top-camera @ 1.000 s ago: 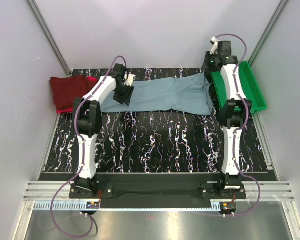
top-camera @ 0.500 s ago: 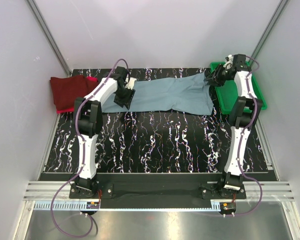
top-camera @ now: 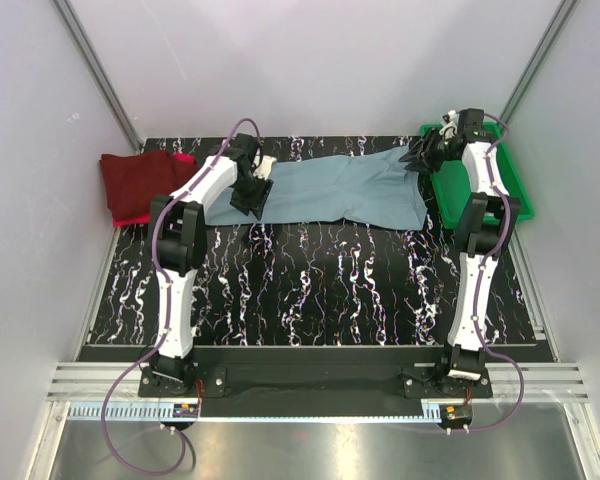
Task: Fold and stack the t-shirts
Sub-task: Fold the tshirt
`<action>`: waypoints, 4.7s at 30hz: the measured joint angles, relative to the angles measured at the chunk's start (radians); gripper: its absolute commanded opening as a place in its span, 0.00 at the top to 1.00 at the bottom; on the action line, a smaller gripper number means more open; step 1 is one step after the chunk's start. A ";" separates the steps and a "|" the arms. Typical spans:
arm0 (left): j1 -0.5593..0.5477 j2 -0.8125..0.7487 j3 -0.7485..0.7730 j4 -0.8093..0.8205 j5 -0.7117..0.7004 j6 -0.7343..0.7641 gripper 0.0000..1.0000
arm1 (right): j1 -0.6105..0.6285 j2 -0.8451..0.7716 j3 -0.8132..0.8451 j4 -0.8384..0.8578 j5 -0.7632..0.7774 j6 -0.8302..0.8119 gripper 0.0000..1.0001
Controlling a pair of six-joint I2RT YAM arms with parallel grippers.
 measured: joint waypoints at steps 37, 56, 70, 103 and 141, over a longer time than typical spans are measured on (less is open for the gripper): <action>-0.011 -0.008 -0.010 0.001 -0.005 0.000 0.51 | 0.038 0.160 0.154 -0.052 0.223 -0.087 0.63; -0.020 -0.008 -0.010 0.001 -0.010 0.003 0.51 | 0.043 0.186 0.264 0.002 0.260 -0.106 0.87; -0.023 -0.008 -0.010 0.000 -0.017 0.008 0.51 | 0.058 0.270 0.323 0.045 0.292 -0.140 0.89; -0.034 -0.008 -0.018 0.002 -0.045 0.013 0.49 | 0.076 0.283 0.426 0.111 0.426 -0.222 0.27; 0.089 0.090 0.053 0.009 -0.021 -0.024 0.49 | 0.122 0.022 -0.096 -0.026 0.188 -0.058 0.28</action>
